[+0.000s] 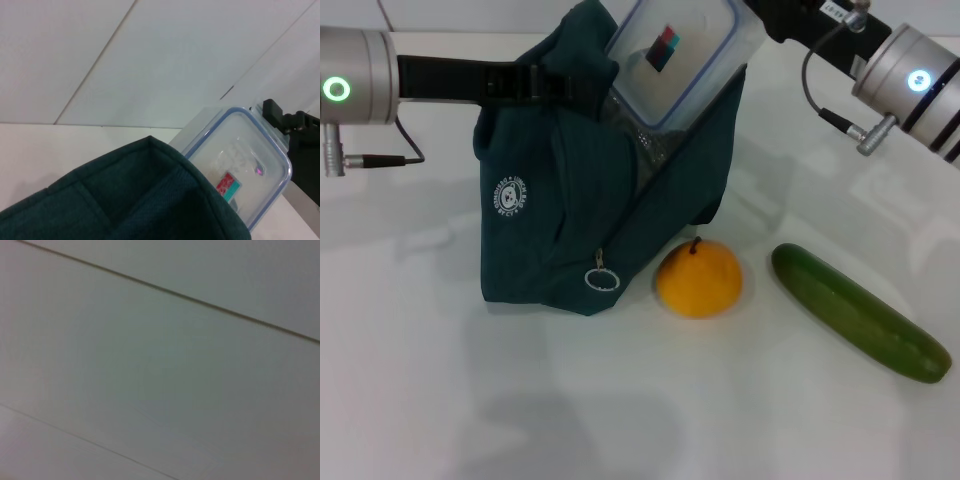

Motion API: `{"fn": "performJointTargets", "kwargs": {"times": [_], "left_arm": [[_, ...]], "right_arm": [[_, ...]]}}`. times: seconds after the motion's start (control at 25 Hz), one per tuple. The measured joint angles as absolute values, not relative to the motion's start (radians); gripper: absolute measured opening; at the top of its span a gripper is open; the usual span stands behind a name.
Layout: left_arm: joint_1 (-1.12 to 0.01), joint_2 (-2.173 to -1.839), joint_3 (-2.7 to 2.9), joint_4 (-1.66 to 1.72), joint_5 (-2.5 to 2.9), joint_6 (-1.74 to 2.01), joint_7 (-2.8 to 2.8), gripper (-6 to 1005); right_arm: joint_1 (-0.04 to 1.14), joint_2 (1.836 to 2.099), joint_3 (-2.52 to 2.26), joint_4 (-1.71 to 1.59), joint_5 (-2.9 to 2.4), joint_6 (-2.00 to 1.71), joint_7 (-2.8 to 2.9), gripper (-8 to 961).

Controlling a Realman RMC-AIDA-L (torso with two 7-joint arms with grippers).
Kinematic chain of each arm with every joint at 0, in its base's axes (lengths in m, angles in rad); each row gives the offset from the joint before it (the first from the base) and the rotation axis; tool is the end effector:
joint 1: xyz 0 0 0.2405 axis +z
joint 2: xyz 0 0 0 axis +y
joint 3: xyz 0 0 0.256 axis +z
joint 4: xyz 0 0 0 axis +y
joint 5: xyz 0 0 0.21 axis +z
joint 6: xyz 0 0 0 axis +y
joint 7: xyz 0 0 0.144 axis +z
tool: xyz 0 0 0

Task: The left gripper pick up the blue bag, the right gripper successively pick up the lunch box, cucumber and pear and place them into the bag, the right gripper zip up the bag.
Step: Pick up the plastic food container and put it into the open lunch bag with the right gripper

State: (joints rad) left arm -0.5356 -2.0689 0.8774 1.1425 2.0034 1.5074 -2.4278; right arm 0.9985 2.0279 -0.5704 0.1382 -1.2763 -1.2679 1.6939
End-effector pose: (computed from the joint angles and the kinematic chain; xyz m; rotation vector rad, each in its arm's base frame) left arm -0.1971 0.3698 0.0583 -2.4647 -1.3773 -0.6473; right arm 0.1376 0.4227 -0.0457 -1.9890 1.6465 1.6593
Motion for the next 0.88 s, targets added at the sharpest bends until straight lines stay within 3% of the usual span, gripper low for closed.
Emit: {"fn": "performJointTargets", "kwargs": {"times": [0.88], "left_arm": [[-0.546, -2.055, 0.869, 1.084, 1.999, 1.497, -2.393, 45]], "right_arm": [[1.083, 2.028, -0.539, 0.197, -1.398, -1.207, 1.628, 114]]}}
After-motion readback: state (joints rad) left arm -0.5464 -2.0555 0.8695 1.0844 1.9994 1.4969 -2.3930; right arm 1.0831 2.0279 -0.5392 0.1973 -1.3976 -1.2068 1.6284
